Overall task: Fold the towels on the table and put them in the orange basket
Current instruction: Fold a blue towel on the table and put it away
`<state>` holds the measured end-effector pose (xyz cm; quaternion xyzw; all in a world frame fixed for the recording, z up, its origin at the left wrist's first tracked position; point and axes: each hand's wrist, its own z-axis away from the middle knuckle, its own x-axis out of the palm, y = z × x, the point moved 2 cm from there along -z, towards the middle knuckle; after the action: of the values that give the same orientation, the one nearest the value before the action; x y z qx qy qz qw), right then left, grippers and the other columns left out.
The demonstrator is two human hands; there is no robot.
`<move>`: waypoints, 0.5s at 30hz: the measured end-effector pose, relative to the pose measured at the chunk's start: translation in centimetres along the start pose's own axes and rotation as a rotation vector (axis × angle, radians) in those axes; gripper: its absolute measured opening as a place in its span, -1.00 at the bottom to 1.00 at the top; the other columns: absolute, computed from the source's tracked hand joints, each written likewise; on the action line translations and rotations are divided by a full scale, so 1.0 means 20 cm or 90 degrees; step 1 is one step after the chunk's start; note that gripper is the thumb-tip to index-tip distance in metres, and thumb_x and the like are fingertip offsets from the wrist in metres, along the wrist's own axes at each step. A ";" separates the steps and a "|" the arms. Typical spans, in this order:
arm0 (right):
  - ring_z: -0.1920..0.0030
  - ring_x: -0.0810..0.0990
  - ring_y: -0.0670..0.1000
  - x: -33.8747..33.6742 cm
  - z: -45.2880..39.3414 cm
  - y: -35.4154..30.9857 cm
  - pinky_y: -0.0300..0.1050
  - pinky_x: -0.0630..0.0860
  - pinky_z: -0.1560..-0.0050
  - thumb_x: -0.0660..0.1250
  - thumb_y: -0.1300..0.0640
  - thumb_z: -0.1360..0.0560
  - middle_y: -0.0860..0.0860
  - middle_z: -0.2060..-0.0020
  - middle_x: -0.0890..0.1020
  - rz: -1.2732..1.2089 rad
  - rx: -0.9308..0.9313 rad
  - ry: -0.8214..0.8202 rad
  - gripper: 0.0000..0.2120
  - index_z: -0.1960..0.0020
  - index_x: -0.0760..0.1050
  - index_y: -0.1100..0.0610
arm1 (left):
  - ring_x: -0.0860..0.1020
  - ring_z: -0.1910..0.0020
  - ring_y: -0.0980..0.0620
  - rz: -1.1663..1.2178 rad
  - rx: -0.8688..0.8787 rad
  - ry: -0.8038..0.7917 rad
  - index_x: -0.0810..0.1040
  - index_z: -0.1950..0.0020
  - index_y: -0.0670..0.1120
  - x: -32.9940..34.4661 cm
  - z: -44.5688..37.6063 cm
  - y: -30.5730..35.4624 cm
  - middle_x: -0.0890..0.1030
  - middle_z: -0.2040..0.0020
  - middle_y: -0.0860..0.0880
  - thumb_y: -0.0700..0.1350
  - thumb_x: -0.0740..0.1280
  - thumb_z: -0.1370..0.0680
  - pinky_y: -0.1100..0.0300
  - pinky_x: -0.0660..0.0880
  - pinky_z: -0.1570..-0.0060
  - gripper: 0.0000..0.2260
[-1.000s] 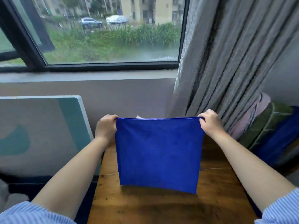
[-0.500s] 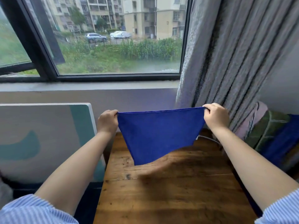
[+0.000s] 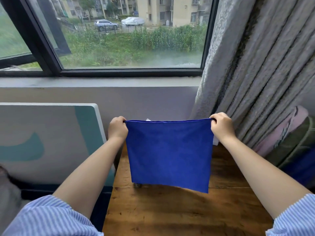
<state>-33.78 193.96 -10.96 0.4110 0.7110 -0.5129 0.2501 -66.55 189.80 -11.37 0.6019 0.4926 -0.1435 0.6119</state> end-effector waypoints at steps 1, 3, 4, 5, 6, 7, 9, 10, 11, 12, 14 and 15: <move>-0.07 0.51 0.26 0.02 -0.01 -0.01 -0.14 0.28 -0.02 0.15 0.41 -0.48 0.34 -0.06 0.54 -0.013 -0.015 0.011 -0.76 -0.04 0.54 0.40 | 0.46 -0.13 -0.22 0.011 -0.002 0.012 0.52 -0.11 -0.32 0.00 -0.01 0.00 0.52 -0.13 -0.29 -0.33 0.10 -0.55 0.07 0.36 -0.09 -0.75; -0.05 0.51 0.27 0.04 -0.03 -0.06 -0.14 0.29 -0.03 0.14 0.45 -0.46 0.36 -0.03 0.53 -0.041 -0.043 0.040 -0.78 -0.01 0.53 0.44 | 0.45 -0.12 -0.22 0.037 -0.001 0.045 0.50 -0.09 -0.34 -0.01 -0.04 -0.01 0.51 -0.12 -0.30 -0.34 0.10 -0.54 0.10 0.34 -0.08 -0.76; -0.03 0.51 0.28 0.05 -0.03 -0.09 -0.15 0.29 -0.02 0.14 0.46 -0.45 0.37 -0.03 0.52 -0.055 -0.050 0.059 -0.78 0.00 0.52 0.45 | 0.45 -0.12 -0.22 0.045 0.005 0.063 0.50 -0.08 -0.35 -0.02 -0.05 -0.02 0.51 -0.11 -0.31 -0.36 0.10 -0.53 0.13 0.33 -0.07 -0.77; -0.02 0.51 0.28 0.05 -0.02 -0.11 -0.16 0.29 -0.01 0.14 0.46 -0.44 0.38 -0.02 0.52 -0.066 -0.055 0.079 -0.79 0.01 0.51 0.45 | 0.45 -0.11 -0.23 0.054 0.011 0.081 0.50 -0.07 -0.36 -0.04 -0.06 -0.03 0.51 -0.10 -0.32 -0.37 0.10 -0.52 0.16 0.31 -0.06 -0.77; -0.01 0.51 0.28 0.05 -0.02 -0.12 -0.17 0.29 0.01 0.14 0.47 -0.44 0.38 -0.02 0.51 -0.073 -0.061 0.097 -0.80 0.02 0.50 0.46 | 0.45 -0.11 -0.24 0.063 0.018 0.099 0.50 -0.06 -0.37 -0.05 -0.05 -0.04 0.51 -0.09 -0.34 -0.39 0.11 -0.51 0.19 0.29 -0.04 -0.78; 0.00 0.51 0.29 0.05 -0.01 -0.13 -0.18 0.29 0.02 0.13 0.47 -0.45 0.39 -0.02 0.51 -0.077 -0.067 0.108 -0.80 0.02 0.49 0.46 | 0.45 -0.11 -0.24 0.068 0.025 0.113 0.50 -0.06 -0.38 -0.06 -0.05 -0.06 0.51 -0.09 -0.34 -0.40 0.12 -0.50 0.21 0.28 -0.03 -0.78; 0.01 0.51 0.30 0.06 0.03 -0.11 -0.18 0.30 0.02 0.14 0.47 -0.45 0.39 0.00 0.51 -0.071 -0.084 0.112 -0.81 0.03 0.49 0.46 | 0.46 -0.09 -0.25 0.060 0.042 0.120 0.50 -0.04 -0.39 -0.07 0.00 -0.10 0.52 -0.07 -0.35 -0.40 0.14 -0.49 0.22 0.27 -0.01 -0.80; 0.01 0.51 0.31 0.07 0.06 -0.09 -0.16 0.30 0.01 0.15 0.47 -0.44 0.40 0.01 0.52 -0.066 -0.089 0.107 -0.82 0.03 0.50 0.46 | 0.47 -0.07 -0.26 0.052 0.056 0.113 0.50 -0.03 -0.40 -0.07 0.03 -0.13 0.52 -0.06 -0.35 -0.40 0.15 -0.49 0.22 0.28 0.00 -0.81; 0.01 0.51 0.31 0.08 0.08 -0.07 -0.15 0.30 0.00 0.16 0.48 -0.43 0.40 0.02 0.52 -0.062 -0.094 0.101 -0.82 0.04 0.50 0.46 | 0.47 -0.05 -0.26 0.044 0.073 0.098 0.49 -0.02 -0.40 -0.06 0.06 -0.15 0.52 -0.04 -0.35 -0.40 0.17 -0.49 0.22 0.28 0.02 -0.82; 0.01 0.52 0.32 0.09 0.13 -0.03 -0.12 0.30 -0.01 0.17 0.49 -0.41 0.40 0.04 0.53 -0.055 -0.097 0.089 -0.83 0.06 0.50 0.47 | 0.47 -0.04 -0.26 0.028 0.088 0.071 0.49 -0.02 -0.40 -0.05 0.11 -0.18 0.52 -0.04 -0.35 -0.40 0.18 -0.49 0.21 0.28 0.03 -0.83; 0.04 0.53 0.33 0.12 0.25 0.04 -0.07 0.34 -0.03 0.20 0.50 -0.38 0.40 0.09 0.54 -0.039 -0.102 0.064 -0.85 0.10 0.51 0.47 | 0.48 -0.03 -0.25 -0.016 0.113 0.002 0.50 -0.02 -0.39 0.00 0.22 -0.26 0.52 -0.04 -0.33 -0.39 0.19 -0.49 0.18 0.31 0.00 -0.83; 0.05 0.54 0.33 0.13 0.32 0.08 -0.02 0.38 -0.03 0.22 0.51 -0.36 0.39 0.11 0.55 -0.028 -0.103 0.048 -0.86 0.12 0.51 0.46 | 0.48 -0.03 -0.24 -0.032 0.121 -0.034 0.50 -0.03 -0.38 0.02 0.27 -0.30 0.52 -0.03 -0.32 -0.38 0.20 -0.49 0.15 0.32 -0.02 -0.84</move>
<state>-34.24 189.14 -16.14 0.3927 0.7681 -0.4431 0.2439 -68.53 183.77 -16.40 0.6405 0.4750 -0.2210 0.5614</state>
